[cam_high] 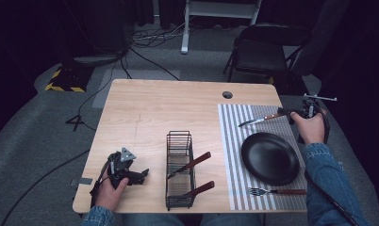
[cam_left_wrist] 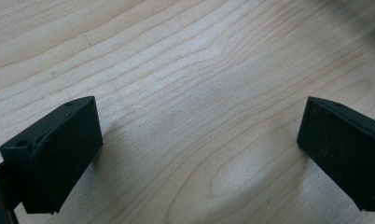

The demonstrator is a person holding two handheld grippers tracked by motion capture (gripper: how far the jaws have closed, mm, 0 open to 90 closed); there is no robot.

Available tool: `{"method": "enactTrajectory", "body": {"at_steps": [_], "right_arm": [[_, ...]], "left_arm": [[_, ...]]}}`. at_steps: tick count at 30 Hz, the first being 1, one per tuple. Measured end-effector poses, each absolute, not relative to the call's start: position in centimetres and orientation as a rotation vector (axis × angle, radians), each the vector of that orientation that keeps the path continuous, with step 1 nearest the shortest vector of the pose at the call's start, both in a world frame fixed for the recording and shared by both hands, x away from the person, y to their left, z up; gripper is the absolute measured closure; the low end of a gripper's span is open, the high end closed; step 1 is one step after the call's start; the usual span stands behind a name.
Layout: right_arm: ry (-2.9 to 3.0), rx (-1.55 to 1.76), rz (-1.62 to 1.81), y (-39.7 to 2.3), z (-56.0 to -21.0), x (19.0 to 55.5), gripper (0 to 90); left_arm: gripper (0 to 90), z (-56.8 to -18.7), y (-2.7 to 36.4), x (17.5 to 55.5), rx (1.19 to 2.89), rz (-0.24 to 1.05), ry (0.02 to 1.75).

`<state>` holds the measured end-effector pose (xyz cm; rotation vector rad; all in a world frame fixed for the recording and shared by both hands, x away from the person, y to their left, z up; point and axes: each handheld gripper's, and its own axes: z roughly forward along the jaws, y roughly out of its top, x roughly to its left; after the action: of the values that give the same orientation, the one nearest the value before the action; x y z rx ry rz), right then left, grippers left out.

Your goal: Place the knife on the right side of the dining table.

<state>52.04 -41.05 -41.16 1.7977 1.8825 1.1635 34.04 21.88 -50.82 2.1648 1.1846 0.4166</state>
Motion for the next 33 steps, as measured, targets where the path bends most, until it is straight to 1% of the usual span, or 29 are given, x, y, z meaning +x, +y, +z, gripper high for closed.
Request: {"method": "enactTrajectory", "body": {"at_steps": [24,33], "right_arm": [[1.903,1.866,1.157,-42.9,-44.5,51.7,47.1],[1.902,1.879,1.139,-43.3,-45.5,51.7,48.0]], "left_arm": [[0.2,-50.8,21.9,34.0,2.165,0.417,1.184],[0.2,-50.8,21.9,34.0,2.166,0.417,1.185]]}}
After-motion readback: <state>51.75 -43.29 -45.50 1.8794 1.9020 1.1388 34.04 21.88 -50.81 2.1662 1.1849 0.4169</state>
